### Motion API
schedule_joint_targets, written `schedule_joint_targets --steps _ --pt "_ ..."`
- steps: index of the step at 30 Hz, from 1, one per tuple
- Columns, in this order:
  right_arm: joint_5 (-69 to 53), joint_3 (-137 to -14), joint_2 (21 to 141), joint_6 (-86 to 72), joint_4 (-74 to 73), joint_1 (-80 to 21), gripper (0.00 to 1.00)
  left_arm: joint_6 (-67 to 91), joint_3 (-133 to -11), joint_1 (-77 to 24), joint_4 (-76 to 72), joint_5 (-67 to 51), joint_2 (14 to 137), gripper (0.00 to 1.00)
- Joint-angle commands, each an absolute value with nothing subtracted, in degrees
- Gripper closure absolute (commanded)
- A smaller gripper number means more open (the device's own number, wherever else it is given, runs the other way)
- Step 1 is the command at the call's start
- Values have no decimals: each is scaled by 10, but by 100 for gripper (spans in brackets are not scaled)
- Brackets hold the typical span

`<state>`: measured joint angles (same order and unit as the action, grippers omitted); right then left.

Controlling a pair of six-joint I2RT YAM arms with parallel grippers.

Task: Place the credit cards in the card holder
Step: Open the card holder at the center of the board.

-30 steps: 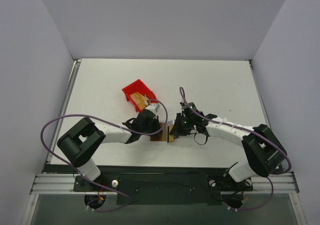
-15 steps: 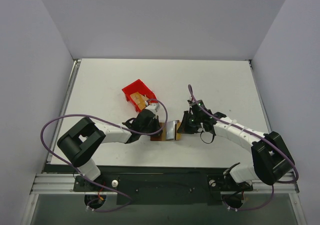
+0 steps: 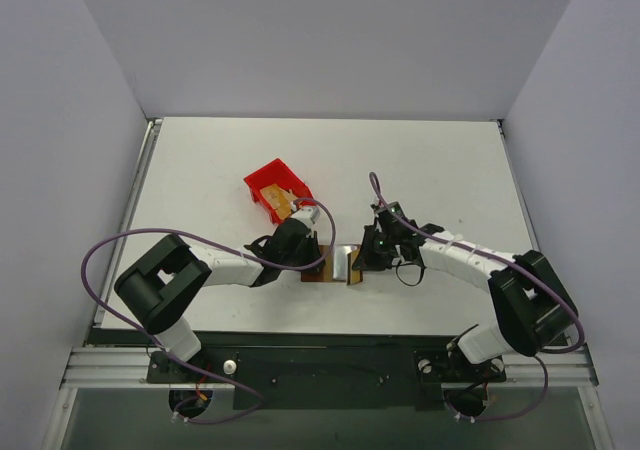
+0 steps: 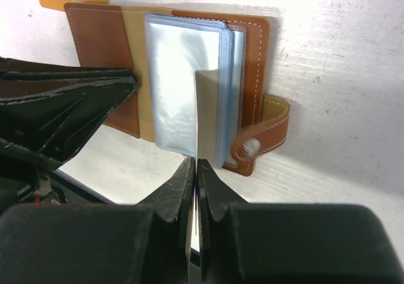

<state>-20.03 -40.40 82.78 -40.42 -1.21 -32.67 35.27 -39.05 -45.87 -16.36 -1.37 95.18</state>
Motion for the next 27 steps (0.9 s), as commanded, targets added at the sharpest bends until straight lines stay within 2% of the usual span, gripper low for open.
schedule_joint_targets --steps 1,27 --pt "-208 -400 858 -409 -5 -325 100 342 -400 -460 -143 -27 962 100" --pt "-262 -388 906 -440 86 -326 100 337 -418 -461 -130 -37 966 100"
